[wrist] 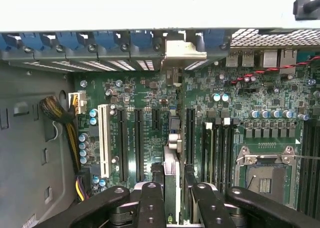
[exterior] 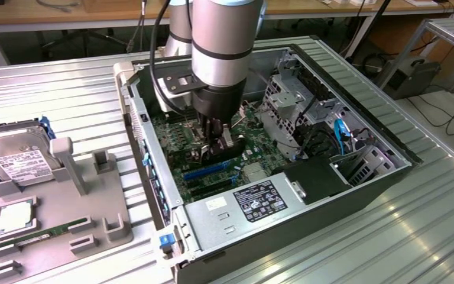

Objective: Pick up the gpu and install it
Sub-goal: 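Insert the gpu into the slot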

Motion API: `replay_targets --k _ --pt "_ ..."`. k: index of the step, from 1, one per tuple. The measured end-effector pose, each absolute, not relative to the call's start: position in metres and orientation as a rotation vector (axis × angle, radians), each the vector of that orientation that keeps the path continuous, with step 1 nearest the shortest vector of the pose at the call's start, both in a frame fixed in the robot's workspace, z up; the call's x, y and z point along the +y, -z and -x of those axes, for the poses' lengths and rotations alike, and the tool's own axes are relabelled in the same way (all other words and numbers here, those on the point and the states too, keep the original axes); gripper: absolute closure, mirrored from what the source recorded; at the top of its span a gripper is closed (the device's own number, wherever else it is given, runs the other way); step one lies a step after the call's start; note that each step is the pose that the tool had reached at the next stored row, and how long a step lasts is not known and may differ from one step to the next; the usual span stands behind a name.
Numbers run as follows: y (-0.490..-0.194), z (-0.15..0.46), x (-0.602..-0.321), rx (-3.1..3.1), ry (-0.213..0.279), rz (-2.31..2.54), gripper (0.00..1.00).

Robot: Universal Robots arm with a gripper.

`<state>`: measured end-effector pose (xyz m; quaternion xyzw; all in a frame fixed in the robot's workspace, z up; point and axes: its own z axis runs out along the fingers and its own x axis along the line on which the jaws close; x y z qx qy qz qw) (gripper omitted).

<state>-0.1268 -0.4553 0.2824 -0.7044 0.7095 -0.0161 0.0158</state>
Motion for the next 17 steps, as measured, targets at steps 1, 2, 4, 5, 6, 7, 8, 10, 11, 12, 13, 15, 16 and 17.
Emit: replay_targets --k 1,2,4,5,6,7,8,10,11,12,13,15,16,17 --pt "-0.2823 0.1270 -0.4553 2.207 0.050 2.191 0.74" --pt "-0.2823 0.1271 -0.4553 2.207 0.050 2.191 0.74" --pt "-0.2822 0.1276 -0.4553 2.207 0.050 2.191 0.74" --pt "-0.2822 0.1278 -0.4553 2.207 0.050 2.191 0.74" --pt "-0.2821 0.1280 -0.4553 2.207 0.050 2.191 0.74" --pt "-0.2820 0.1283 -0.4553 2.207 0.050 2.191 0.74" --pt "-0.2817 0.1287 -0.4554 2.207 0.050 2.191 0.74" --pt "-0.2811 0.1292 -0.4553 2.207 0.050 2.191 0.74" --pt "-0.2809 0.1294 -0.4553 2.207 0.050 2.191 0.74" --pt "-0.2807 0.1295 -0.4553 2.207 0.050 2.191 0.74" --pt "-0.2805 0.1297 -0.4553 2.207 0.050 2.191 0.74" --pt "-0.2802 0.1300 -0.4553 2.207 0.050 2.191 0.74" --pt "-0.2801 0.1301 -0.4553 2.207 0.050 2.191 0.74" --pt "-0.2800 0.1302 -0.4553 2.207 0.050 2.191 0.74"
